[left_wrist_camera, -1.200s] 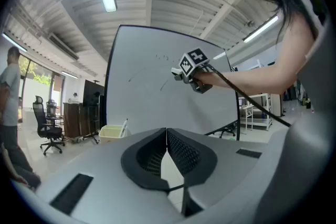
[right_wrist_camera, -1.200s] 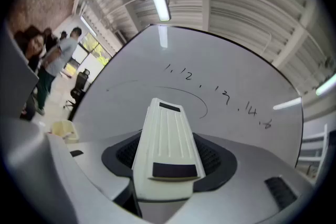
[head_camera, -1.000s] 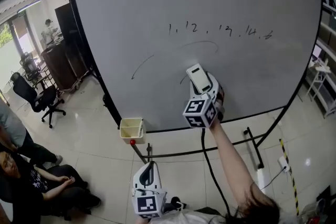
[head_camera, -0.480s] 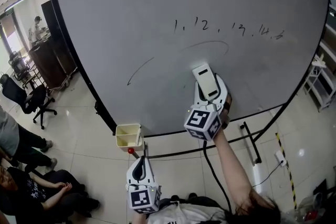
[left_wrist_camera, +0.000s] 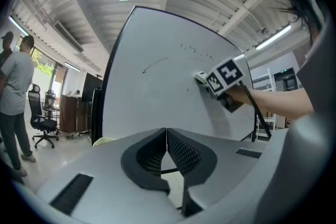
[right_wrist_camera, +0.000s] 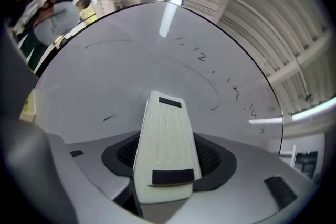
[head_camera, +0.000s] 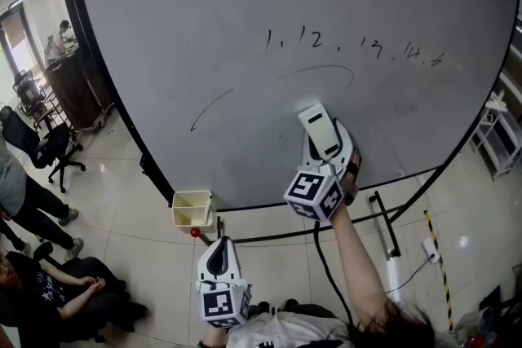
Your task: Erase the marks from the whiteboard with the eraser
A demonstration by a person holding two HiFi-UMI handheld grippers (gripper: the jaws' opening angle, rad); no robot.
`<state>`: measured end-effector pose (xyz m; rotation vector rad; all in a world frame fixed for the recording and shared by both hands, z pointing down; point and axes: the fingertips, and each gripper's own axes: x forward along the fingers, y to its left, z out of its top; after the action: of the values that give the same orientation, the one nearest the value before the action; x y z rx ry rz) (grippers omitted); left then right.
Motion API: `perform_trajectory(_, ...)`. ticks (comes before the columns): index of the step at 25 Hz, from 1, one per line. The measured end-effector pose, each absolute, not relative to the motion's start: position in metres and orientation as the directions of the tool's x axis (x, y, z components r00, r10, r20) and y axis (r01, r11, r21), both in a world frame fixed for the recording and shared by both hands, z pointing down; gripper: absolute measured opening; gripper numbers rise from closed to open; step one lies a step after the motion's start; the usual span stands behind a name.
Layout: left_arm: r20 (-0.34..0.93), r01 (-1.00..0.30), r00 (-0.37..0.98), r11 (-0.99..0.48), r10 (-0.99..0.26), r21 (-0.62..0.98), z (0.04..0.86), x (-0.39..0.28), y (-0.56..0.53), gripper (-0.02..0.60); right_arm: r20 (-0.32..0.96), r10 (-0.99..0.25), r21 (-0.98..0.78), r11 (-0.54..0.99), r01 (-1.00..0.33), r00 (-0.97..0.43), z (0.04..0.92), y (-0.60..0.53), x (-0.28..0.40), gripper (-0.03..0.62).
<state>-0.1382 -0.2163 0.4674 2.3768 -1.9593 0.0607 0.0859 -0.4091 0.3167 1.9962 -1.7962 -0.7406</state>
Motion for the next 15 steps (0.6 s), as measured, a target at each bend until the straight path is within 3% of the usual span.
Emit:
perform_trajectory(3, 0.078, -0.983, 0.183, -0.182, -0.980, 0.019, 0.470, -0.135, -0.217, -0.002, -0.121, -0.992, 0.554, -0.106, -0.826, 0.046, 0.316, -0.407, 0.073, 0.288)
perform_trajectory(7, 0.065, -0.986, 0.166, -0.165, -0.984, 0.027, 0.467, -0.134, -0.216, -0.002, -0.041, -0.998, 0.760, 0.004, -0.650, -0.053, 0.389, -0.401, 0.008, 0.288)
perform_trajectory(9, 0.060, -0.987, 0.159, -0.158, -0.985, 0.028, 0.465, -0.134, -0.215, -0.002, -0.039, -0.998, 0.795, -0.003, -0.606, -0.047, 0.402, -0.401, 0.008, 0.288)
perform_trajectory(15, 0.089, -0.989, 0.150, -0.148, -0.985, 0.030, 0.468, -0.138, -0.212, -0.002, -0.118, -0.988, 0.603, -0.151, -0.784, 0.099, 0.328, -0.409, 0.080, 0.288)
